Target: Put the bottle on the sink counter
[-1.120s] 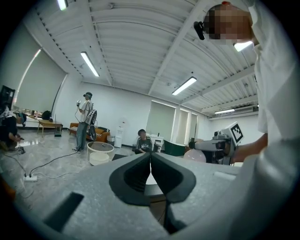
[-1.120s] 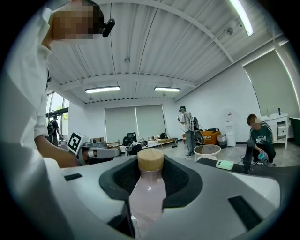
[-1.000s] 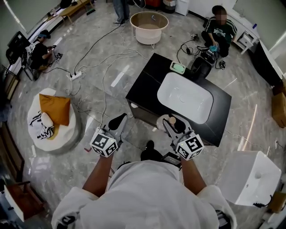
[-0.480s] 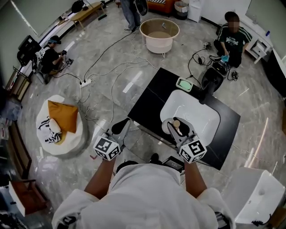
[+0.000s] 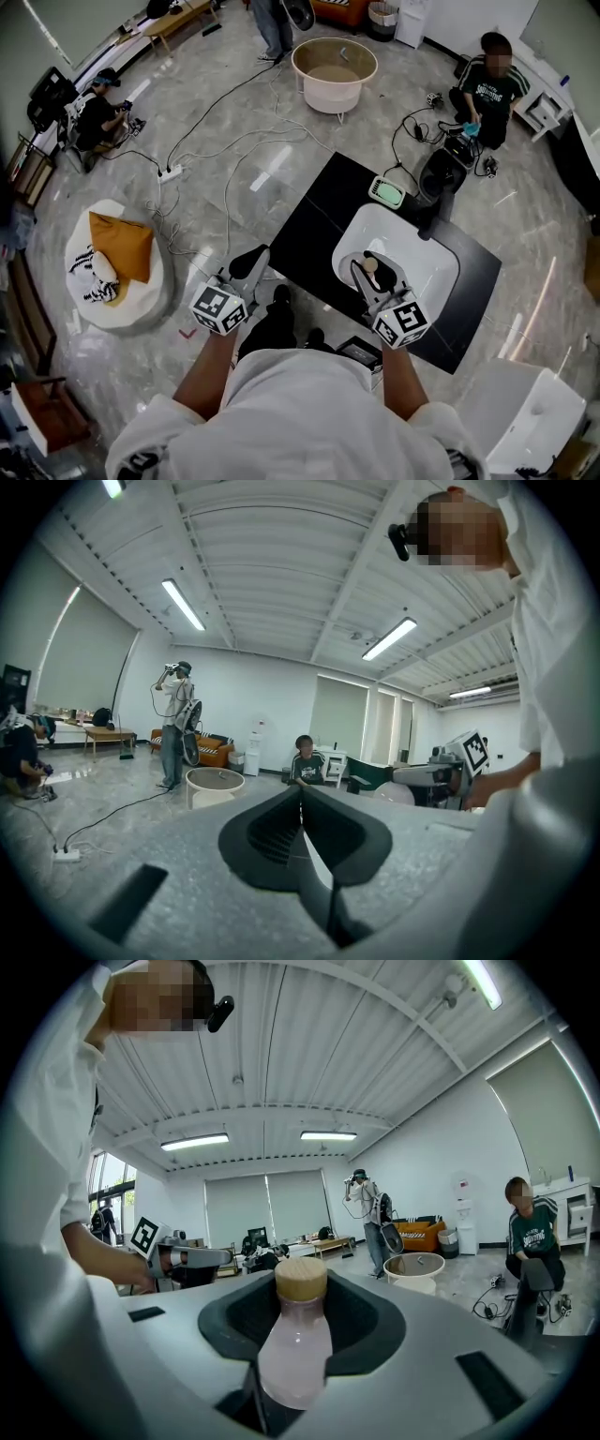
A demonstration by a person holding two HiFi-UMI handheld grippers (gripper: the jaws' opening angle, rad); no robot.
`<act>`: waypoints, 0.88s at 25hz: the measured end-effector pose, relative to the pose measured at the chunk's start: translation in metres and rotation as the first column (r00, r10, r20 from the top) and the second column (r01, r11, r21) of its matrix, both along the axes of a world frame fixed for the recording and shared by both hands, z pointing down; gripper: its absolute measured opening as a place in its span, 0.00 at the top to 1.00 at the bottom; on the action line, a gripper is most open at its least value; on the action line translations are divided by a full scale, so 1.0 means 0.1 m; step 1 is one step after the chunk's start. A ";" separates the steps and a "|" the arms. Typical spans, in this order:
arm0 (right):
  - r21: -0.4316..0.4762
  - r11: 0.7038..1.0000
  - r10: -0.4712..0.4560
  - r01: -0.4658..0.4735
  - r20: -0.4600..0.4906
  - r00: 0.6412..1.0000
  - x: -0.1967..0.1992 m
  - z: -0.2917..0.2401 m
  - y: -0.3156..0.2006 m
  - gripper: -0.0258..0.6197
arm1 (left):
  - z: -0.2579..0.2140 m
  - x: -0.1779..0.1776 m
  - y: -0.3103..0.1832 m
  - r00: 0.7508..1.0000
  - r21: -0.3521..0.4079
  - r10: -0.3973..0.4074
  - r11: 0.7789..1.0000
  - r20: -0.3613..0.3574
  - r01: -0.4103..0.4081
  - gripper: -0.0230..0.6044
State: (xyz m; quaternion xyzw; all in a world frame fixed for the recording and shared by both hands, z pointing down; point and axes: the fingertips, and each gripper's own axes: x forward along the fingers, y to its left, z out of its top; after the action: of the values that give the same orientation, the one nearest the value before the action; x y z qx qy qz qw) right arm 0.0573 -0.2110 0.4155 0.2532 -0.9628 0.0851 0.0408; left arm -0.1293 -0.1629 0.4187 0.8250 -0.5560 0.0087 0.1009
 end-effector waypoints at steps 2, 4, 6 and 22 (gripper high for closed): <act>0.000 1.000 0.011 -0.011 -0.021 1.000 -0.08 0.04 -0.10 0.75 | 0.04 -0.08 -0.13 1.000 -0.001 0.011 1.000 -0.006 -0.011 0.93; -0.005 1.000 0.029 -0.029 -0.039 0.999 -0.17 0.08 -0.22 0.75 | 0.09 -0.16 -0.28 1.000 -0.003 0.028 1.000 -0.007 -0.028 0.93; -0.020 0.998 0.054 -0.055 -0.045 0.998 -0.27 0.11 -0.34 0.75 | 0.11 -0.27 -0.44 0.999 -0.002 0.046 0.999 -0.019 -0.046 0.93; 0.040 0.962 0.272 -0.270 -0.061 0.960 -1.21 -0.06 -1.43 0.75 | 0.23 -1.15 -1.72 0.982 -0.023 0.174 0.984 -0.073 -0.176 0.93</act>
State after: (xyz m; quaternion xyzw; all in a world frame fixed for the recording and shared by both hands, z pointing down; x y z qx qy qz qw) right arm -0.0637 -0.3540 0.4090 0.3859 -0.9185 0.0662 0.0565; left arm -0.2444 -0.3345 0.4420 0.8689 -0.4773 -0.0035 0.1314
